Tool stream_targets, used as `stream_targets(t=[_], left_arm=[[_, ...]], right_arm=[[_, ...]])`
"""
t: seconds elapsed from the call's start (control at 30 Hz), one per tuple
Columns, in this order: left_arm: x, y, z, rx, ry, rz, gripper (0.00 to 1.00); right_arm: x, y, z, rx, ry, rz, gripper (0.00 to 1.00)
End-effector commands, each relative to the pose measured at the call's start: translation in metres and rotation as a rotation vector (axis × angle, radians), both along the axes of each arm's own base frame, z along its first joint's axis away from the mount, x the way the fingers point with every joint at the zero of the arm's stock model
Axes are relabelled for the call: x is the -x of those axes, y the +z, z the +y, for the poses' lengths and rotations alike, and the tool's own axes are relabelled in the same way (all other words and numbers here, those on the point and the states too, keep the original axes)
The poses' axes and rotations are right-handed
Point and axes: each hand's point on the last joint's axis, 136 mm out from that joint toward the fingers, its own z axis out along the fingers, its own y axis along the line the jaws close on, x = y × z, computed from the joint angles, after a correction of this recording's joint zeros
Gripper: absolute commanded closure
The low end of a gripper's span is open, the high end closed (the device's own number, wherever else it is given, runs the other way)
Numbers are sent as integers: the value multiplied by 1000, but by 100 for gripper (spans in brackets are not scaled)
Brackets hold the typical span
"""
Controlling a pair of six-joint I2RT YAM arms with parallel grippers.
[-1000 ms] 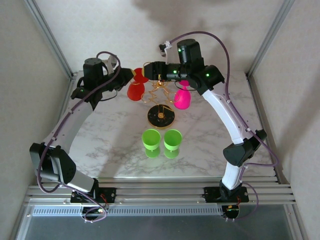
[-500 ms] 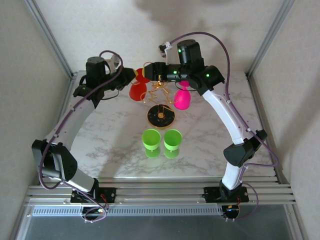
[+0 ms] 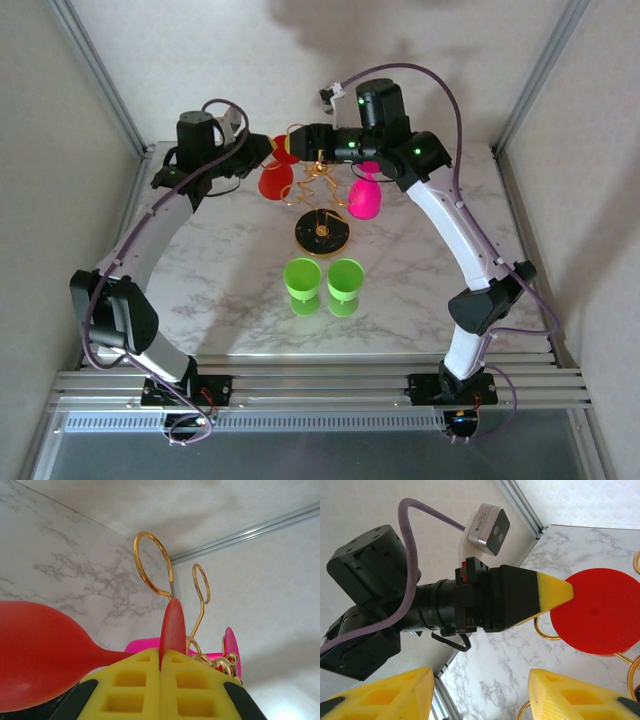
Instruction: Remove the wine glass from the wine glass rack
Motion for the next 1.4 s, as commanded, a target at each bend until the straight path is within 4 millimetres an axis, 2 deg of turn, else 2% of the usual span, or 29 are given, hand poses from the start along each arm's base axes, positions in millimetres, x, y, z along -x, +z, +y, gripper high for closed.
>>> stream_targets(t=[0.0, 0.37, 0.6, 0.9, 1.13, 1.27, 1.37], left_arm=[[-10, 26, 1, 18, 19, -86, 100], [-17, 39, 14, 28, 66, -120, 100], [-20, 35, 33, -3, 119, -117, 100], [-21, 40, 57, -44, 162, -149, 100], [-11, 24, 82, -116, 193, -147, 100], [4, 13, 101, -160, 221, -137, 100], [18, 8, 108, -195, 228, -139, 100]], right_arm=[[8, 18, -5, -45, 15, -26, 47], [10, 19, -6, -48, 17, -25, 47], [11, 19, -7, -50, 17, -28, 47], [13, 20, -8, -48, 16, -28, 47], [15, 19, -10, -47, 14, -28, 47], [17, 17, -12, -45, 14, -26, 47], [18, 15, -13, -43, 12, -22, 47]])
